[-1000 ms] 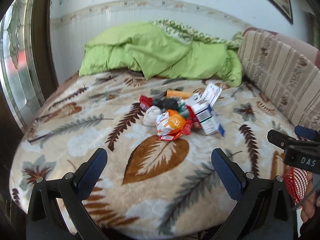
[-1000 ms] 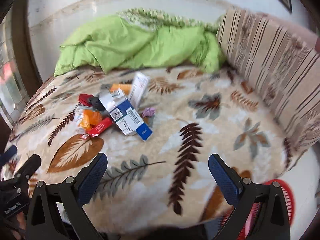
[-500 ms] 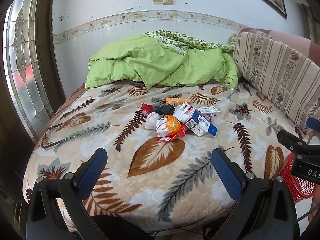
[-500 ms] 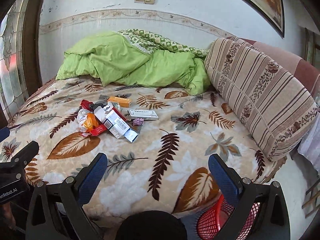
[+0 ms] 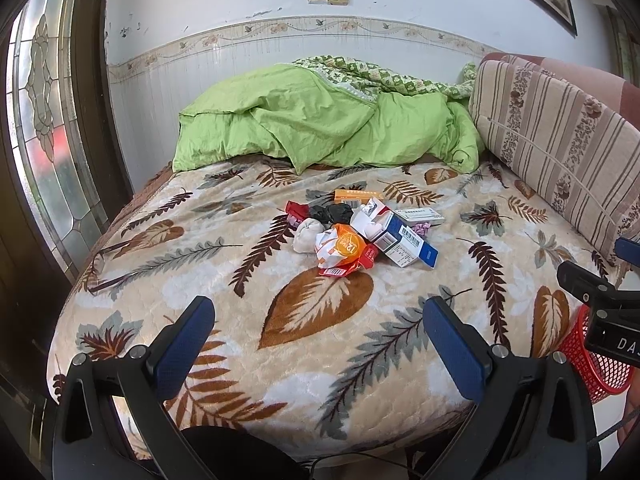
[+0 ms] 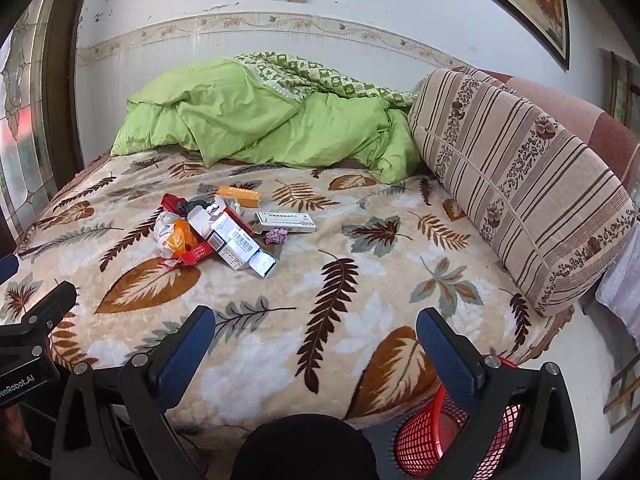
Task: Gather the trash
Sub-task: 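Move the right tool toward the blue-and-white medicine box on the pile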
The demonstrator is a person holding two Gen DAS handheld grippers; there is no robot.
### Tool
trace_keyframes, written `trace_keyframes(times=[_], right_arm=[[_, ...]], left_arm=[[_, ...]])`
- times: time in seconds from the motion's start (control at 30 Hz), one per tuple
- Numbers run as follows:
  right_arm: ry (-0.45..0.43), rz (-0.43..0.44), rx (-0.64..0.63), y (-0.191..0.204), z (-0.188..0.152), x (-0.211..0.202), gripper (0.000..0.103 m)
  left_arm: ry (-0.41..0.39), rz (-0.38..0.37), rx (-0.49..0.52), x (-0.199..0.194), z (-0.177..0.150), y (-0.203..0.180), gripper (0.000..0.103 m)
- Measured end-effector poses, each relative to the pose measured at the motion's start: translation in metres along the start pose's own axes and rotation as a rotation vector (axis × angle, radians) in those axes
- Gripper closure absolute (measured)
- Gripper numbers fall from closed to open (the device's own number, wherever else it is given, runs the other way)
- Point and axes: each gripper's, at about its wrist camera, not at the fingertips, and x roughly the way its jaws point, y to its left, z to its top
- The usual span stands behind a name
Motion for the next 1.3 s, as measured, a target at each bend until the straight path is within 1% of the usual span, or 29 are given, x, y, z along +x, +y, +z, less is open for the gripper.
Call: trace_keyframes(times=[0.37,0.57,0.7,0.87,1.0,1.2,1.3], right_arm=[[0.025,0.007,-0.008,0.006,-0.001,0.006,0.003],[0.037,0.012,-0.011,0.009,-0.001,0.009,0.004],[0.045,0.022,-0.01,0.01,-0.002,0.011,0.007],[0.061,0.073,0.02,0.006,-0.003,0.017,0.01],[0.079,0.115,0.031,0.007,-0.003,0.025,0.017],[0.085,0.162,0.018,0.014,-0.001,0.035,0.022],[0.087,0.22,0.012,0.02,0.003,0.045,0.022]], left_arm=[[0.03,-0.001,-0.011,0.008,0.002,0.009,0.0],[0.036,-0.001,-0.01,0.01,0.001,0.008,0.0],[0.052,-0.005,-0.021,0.015,-0.001,0.01,0.0],[0.073,-0.016,-0.05,0.023,-0.003,0.016,0.0],[0.094,-0.021,-0.066,0.031,-0.004,0.02,0.0],[0.123,-0.037,-0.076,0.049,-0.002,0.026,0.0],[0.135,-0.041,-0.076,0.059,0.0,0.026,0.0]])
